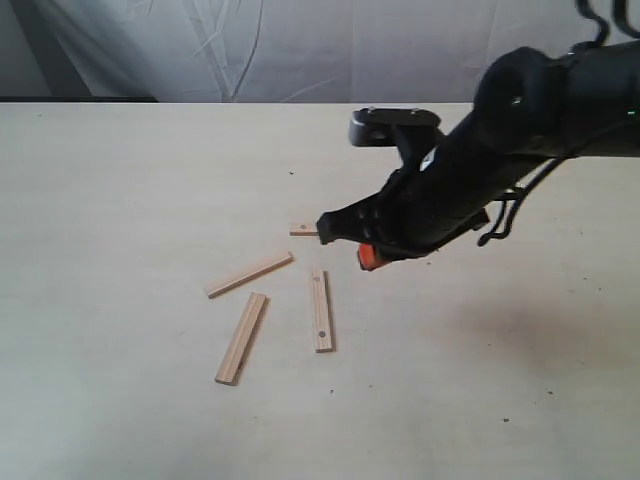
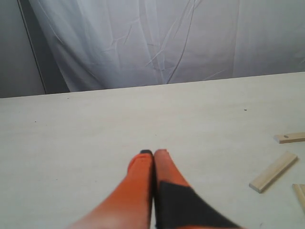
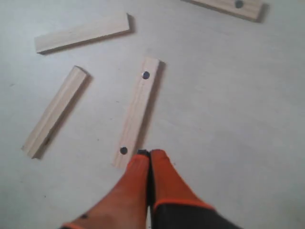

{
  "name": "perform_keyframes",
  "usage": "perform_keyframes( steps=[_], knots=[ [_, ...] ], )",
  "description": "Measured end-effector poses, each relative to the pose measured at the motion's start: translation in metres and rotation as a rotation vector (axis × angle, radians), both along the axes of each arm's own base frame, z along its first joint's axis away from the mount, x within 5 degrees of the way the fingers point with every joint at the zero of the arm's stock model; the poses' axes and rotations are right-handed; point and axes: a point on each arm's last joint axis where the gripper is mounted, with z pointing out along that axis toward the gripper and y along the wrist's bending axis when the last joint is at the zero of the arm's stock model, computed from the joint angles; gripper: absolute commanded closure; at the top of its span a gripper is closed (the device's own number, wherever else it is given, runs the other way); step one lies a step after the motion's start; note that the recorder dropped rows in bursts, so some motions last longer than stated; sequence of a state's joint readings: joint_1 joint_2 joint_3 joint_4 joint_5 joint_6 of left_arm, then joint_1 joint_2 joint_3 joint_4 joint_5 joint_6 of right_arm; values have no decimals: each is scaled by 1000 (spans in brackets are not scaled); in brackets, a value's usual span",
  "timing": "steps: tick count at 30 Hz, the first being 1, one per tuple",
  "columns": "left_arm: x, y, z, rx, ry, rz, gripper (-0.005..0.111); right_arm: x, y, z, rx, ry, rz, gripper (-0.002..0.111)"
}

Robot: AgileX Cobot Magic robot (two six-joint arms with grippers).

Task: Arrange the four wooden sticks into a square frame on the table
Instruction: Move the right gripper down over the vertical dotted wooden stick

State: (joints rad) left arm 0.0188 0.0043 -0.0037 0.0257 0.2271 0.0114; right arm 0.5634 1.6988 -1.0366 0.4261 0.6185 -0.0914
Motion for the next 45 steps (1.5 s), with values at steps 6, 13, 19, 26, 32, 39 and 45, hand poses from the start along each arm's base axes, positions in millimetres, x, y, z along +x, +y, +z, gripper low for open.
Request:
perform_keyframes(
  steps=[6, 13, 19, 26, 32, 39, 45],
  knots=[
    [0, 0, 0, 0, 0, 0, 107, 13, 43, -21, -144, 25, 40, 108],
    [0, 0, 0, 0, 0, 0, 107, 12, 61, -42, -235, 52, 16, 75],
    [0, 0, 0, 0, 0, 0, 107, 12, 63, -41, -208, 53, -7, 75],
    [0, 0, 0, 0, 0, 0, 107, 13, 69, -66, -193, 120, -46, 75],
    [0, 0, 0, 0, 0, 0, 107, 17, 76, -59, -152, 119, -62, 75],
    [0, 0, 0, 0, 0, 0, 107, 4, 109, -43, -97, 82, -14, 75],
    [0, 0, 0, 0, 0, 0, 107, 8, 114, -65, -119, 69, -39, 75]
  ],
)
